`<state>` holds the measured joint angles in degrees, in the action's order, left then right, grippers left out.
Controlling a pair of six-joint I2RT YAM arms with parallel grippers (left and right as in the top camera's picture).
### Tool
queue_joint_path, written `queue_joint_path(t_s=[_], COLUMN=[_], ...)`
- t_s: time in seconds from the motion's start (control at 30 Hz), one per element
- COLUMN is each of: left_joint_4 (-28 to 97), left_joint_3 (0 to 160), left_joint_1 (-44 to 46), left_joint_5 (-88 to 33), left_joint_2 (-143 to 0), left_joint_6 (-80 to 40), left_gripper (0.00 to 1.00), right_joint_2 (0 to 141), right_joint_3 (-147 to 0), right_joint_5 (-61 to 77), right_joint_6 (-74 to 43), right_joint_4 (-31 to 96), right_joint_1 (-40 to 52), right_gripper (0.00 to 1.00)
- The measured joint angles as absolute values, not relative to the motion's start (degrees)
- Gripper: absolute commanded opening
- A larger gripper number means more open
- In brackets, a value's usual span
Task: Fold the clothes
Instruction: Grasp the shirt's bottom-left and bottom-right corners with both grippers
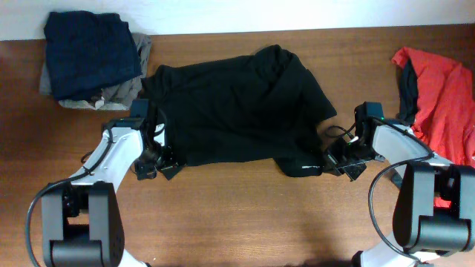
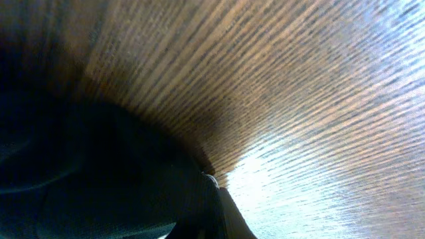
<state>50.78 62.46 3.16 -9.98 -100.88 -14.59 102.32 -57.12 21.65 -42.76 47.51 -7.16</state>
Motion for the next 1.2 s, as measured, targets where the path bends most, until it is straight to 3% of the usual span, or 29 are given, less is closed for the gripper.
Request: queue_joint_path(t_s=[0.33,0.9,1.0,1.13,1.2], left_joint_4=[51.18,48.47,48.34,48.16,48.14], left_joint_3=[62.39,62.35,62.35,62.35,62.35], left_joint_1=[3.16,3.2,3.2,3.2,3.2], left_joint_5=[-11.9,-12.23,-12.12,-11.68,-11.35], left_joint_2=[-104.73,-105.51,-105.51,-105.56,-105.56], left_joint_6=[-14.61,-14.81,-15.07,-15.11,-15.0], left_gripper=[0.89,0.49,0.34,0.01,0.0], right_joint_2=[102.32,102.32,102.32,102.32,102.32], right_joint_3=[-57.12,-57.12,-57.12,-57.12,-57.12], right_joint_5=[21.67,21.65,21.65,21.65,21.65], right_joint_6=[-42.44,-42.19,-42.19,-42.22,-42.19], right_joint_4=[47.99,48.01,48.01,48.01,48.01], right_joint_1=[-7.14,-7.16,-7.16,-7.14,-7.16], right_gripper=[0.04,0.04,0.04,0.04,0.04])
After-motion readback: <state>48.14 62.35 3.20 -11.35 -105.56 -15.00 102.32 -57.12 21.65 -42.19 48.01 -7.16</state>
